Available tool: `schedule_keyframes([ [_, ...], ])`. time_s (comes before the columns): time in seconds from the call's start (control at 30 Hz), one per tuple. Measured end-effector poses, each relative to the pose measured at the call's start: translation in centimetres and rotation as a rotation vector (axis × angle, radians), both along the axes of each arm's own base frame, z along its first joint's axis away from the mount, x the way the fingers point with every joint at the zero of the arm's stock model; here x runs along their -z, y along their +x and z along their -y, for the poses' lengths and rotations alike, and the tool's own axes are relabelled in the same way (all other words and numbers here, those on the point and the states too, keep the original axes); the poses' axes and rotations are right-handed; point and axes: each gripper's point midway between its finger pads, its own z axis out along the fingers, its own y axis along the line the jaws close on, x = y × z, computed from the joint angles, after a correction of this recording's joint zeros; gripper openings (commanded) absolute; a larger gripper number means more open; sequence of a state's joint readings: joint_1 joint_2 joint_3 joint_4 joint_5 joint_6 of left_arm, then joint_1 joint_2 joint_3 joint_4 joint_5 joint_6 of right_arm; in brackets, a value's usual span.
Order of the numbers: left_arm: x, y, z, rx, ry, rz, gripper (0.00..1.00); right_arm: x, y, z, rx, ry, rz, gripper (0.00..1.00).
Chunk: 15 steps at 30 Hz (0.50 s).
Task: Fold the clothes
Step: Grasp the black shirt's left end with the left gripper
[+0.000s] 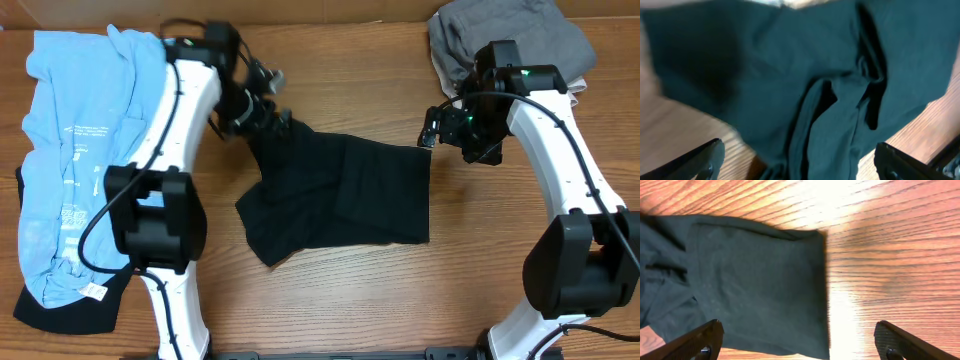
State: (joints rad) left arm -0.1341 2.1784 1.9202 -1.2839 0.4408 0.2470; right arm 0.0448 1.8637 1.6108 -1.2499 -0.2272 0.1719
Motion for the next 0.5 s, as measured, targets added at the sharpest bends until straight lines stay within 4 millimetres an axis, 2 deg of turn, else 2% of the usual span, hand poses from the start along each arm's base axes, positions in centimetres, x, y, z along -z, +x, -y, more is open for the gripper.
schedule_keyframes([
  [0.2, 4.4, -2.8, -0.5, -0.024, 0.029, -0.113, 0.92, 0.0, 0.1, 0.3, -0.007, -0.009, 0.005, 1.0],
  [0.33, 5.8, -4.0, -1.6, -0.054, 0.098, -0.16, 0.91, 0.0, 0.1, 0.3, -0.009, -0.013, 0.005, 1.0],
  [0.5, 6.8, -4.1, -2.5, -0.084, 0.151, -0.168, 0.89, 0.1, 0.1, 0.4, -0.009, -0.019, 0.006, 1.0],
])
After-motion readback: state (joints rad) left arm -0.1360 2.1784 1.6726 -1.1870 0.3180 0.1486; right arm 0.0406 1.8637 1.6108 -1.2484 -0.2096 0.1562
